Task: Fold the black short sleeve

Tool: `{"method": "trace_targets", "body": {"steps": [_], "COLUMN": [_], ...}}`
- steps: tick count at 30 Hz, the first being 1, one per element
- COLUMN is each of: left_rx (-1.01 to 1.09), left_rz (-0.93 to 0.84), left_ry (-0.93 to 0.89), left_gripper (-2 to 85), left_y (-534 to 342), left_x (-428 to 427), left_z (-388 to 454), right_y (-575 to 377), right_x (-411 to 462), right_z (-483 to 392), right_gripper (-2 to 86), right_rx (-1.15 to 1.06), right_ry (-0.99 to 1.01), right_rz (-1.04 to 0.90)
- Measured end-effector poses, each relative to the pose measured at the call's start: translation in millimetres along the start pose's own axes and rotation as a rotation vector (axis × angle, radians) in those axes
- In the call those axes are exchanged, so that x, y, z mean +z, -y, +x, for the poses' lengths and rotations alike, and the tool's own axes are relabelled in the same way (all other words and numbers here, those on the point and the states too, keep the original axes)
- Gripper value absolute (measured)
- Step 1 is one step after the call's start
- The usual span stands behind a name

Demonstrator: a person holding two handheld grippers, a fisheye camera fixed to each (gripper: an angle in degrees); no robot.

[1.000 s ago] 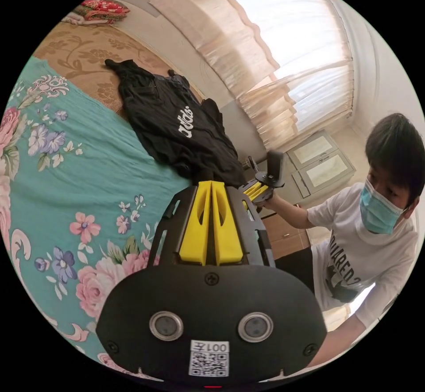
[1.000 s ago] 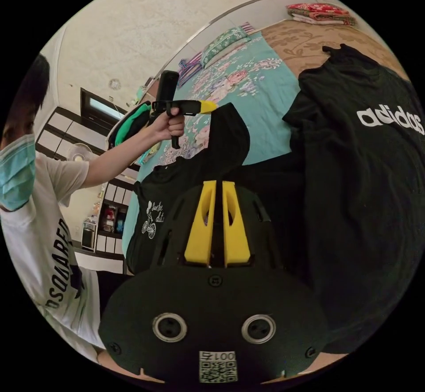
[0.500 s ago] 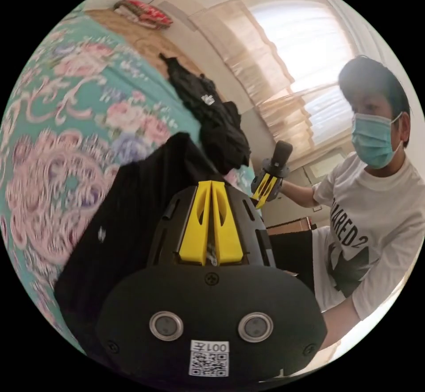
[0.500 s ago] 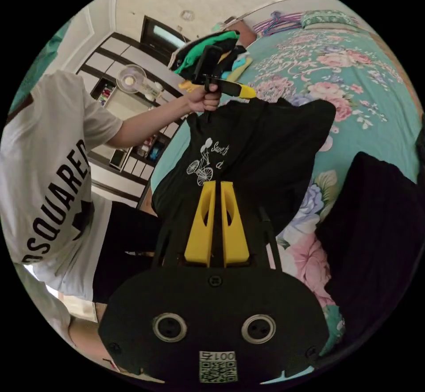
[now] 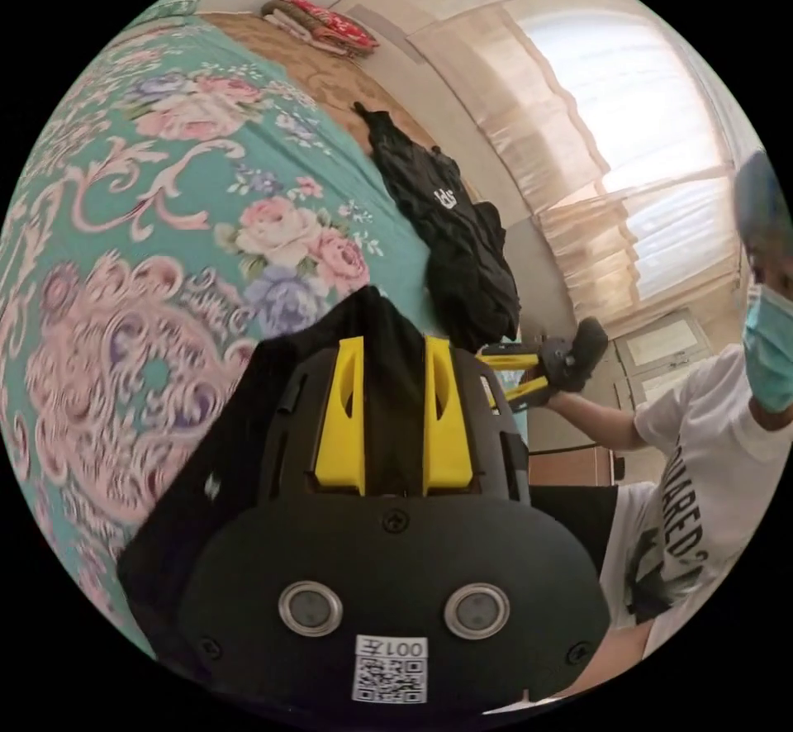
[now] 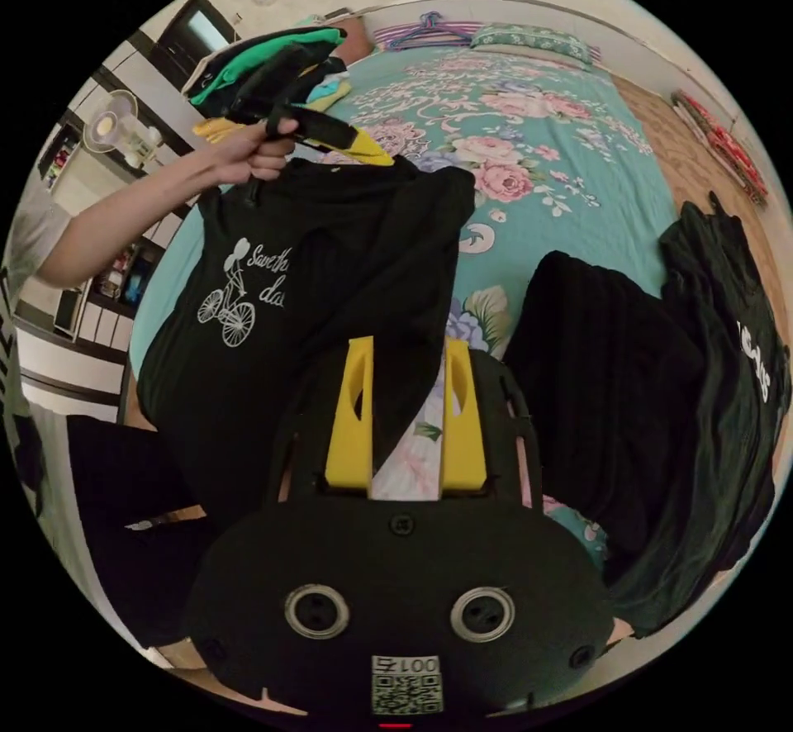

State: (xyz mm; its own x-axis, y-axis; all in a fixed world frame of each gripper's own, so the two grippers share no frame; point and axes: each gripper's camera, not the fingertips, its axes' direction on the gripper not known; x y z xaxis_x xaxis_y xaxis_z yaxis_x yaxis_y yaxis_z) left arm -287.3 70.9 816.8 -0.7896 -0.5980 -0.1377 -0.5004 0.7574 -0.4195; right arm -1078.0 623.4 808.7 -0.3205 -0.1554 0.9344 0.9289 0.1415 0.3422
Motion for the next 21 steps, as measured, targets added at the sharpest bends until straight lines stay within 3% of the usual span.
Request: {"method": "trace_targets", "body": {"steps": [6,9,21], "left_rx": [0.030,0.027,-0.045], "left_rz": [-0.222,-0.196,-0.153], "left_ry": [0.090,0.091,-0.061], "left_gripper": [1.3,-0.5,-0.4], "left_y": [40,39,18], "left_x": [60,60,67], "left_z": [-4,-5,-22], "right_y": [-3,-17,-66], "right_x": [20,11,6], "right_z": [-70,-98,-156], "right_gripper": [3.6,1.8,0.5], "right_rx": [-0.072,-0.056,0.059], "right_ry": [-0.227,-0.345,-0.381], "right_rz": [-0.017,0.010,0.040]}}
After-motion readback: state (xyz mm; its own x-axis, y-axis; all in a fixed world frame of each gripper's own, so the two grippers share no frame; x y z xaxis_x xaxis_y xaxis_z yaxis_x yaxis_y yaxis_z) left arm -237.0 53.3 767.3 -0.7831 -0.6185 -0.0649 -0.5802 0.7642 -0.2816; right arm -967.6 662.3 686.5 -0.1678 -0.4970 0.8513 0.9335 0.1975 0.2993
